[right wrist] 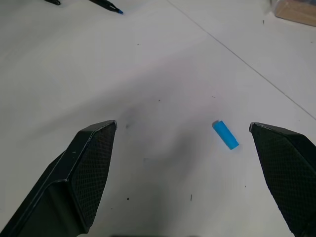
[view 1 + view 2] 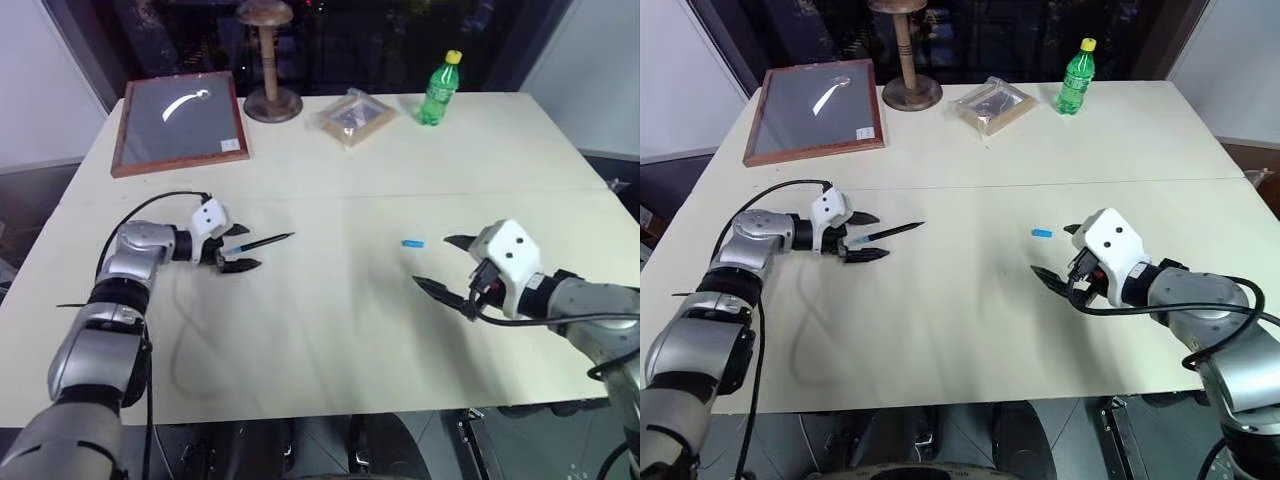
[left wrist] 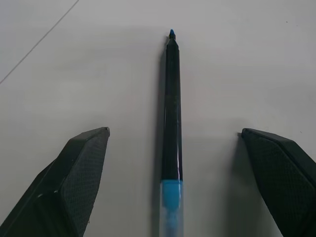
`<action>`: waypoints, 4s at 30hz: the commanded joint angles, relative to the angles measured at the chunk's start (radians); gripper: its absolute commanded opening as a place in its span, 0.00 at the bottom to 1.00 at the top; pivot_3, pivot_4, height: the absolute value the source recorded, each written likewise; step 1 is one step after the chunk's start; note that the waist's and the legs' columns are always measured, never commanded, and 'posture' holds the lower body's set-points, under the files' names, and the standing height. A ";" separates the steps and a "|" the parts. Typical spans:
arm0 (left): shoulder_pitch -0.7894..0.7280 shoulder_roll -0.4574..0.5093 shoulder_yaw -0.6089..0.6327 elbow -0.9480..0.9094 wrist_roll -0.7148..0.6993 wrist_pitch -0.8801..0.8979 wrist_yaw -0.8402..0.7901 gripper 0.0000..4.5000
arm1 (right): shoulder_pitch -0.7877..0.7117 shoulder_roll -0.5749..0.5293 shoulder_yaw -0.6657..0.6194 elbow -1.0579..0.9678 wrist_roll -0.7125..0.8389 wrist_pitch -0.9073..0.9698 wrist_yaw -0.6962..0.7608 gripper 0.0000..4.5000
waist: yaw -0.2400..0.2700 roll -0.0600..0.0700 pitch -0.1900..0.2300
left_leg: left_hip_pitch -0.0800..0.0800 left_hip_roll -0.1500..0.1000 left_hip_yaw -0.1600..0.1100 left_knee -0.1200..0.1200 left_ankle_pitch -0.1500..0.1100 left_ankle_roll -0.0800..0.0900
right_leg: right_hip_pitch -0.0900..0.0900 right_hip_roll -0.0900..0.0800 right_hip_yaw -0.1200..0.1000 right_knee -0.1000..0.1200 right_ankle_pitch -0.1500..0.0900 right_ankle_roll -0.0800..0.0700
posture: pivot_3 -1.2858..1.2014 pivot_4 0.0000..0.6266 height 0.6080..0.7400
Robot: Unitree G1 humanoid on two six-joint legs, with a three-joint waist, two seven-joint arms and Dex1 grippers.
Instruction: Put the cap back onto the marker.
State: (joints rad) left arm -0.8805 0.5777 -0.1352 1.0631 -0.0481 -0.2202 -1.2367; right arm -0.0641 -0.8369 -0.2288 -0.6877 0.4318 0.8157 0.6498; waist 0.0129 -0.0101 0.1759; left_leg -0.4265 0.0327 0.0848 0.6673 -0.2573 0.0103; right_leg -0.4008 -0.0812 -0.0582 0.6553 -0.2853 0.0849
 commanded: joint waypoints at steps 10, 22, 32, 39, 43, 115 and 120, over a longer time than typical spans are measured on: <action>-0.049 -0.014 0.000 0.106 0.062 -0.044 -0.001 0.70 | 0.002 -0.006 -0.044 -0.046 0.020 0.008 -0.026 1.00 | 0.000 0.000 0.000 | 0.001 0.000 -0.001 0.001 0.000 0.000 | 0.002 0.000 0.000 0.000 0.000 0.001 | 0.52 0.24 1.00; -0.053 -0.014 -0.005 0.123 0.081 -0.038 -0.021 0.01 | -0.006 -0.024 -0.054 -0.032 0.029 0.011 -0.016 1.00 | -0.001 0.000 -0.001 | 0.001 0.000 -0.001 0.001 0.000 0.001 | 0.002 0.000 0.000 0.001 0.000 0.001 | 0.52 0.24 1.00; -0.044 -0.006 0.018 -0.031 0.046 -0.056 -0.054 0.01 | -0.119 -0.075 0.031 0.208 -0.022 -0.127 0.098 1.00 | -0.001 0.000 -0.001 | 0.001 0.000 -0.001 0.001 0.000 0.001 | 0.001 0.000 0.000 0.001 0.000 0.001 | 0.52 0.24 1.00; 0.110 0.049 0.050 -0.435 -0.010 0.023 -0.030 0.01 | -0.317 -0.052 0.189 0.549 -0.102 -0.296 0.244 1.00 | -0.011 0.000 0.000 | 0.000 0.000 0.001 0.001 0.000 0.001 | -0.001 0.000 0.001 0.001 0.000 0.001 | 0.52 0.24 1.00; 0.241 0.097 0.082 -0.734 -0.062 0.158 -0.001 0.01 | -0.426 -0.019 0.278 0.768 -0.167 -0.410 0.330 1.00 | -0.021 0.000 0.000 | 0.000 0.000 0.001 0.001 0.000 0.001 | -0.001 0.000 0.001 0.001 0.000 0.001 | 0.52 0.24 1.00; 0.202 0.110 -0.059 -0.880 0.010 0.072 0.114 0.00 | -0.749 0.138 0.485 0.827 -0.555 -0.660 0.563 0.00 | -0.025 0.003 0.002 | 0.000 0.000 0.004 0.001 0.002 -0.002 | -0.005 -0.001 0.002 0.008 0.000 0.001 | 0.52 0.24 1.00; 0.187 0.095 -0.061 -0.862 0.033 0.040 0.128 0.00 | -0.745 0.151 0.496 0.768 -0.557 -0.613 0.543 0.00 | -0.024 0.003 0.002 | 0.000 0.000 0.004 0.001 0.002 -0.002 | -0.005 -0.001 0.002 0.008 0.000 0.001 | 0.52 0.24 1.00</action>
State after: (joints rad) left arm -0.6725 0.6697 -0.2030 0.2056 -0.0246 -0.1574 -1.1204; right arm -0.7986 -0.6870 0.2722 0.1277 -0.1300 0.1932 1.2036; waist -0.0115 -0.0071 0.1775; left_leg -0.4263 0.0330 0.0889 0.6680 -0.2554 0.0086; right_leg -0.4062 -0.0819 -0.0558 0.6635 -0.2850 0.0854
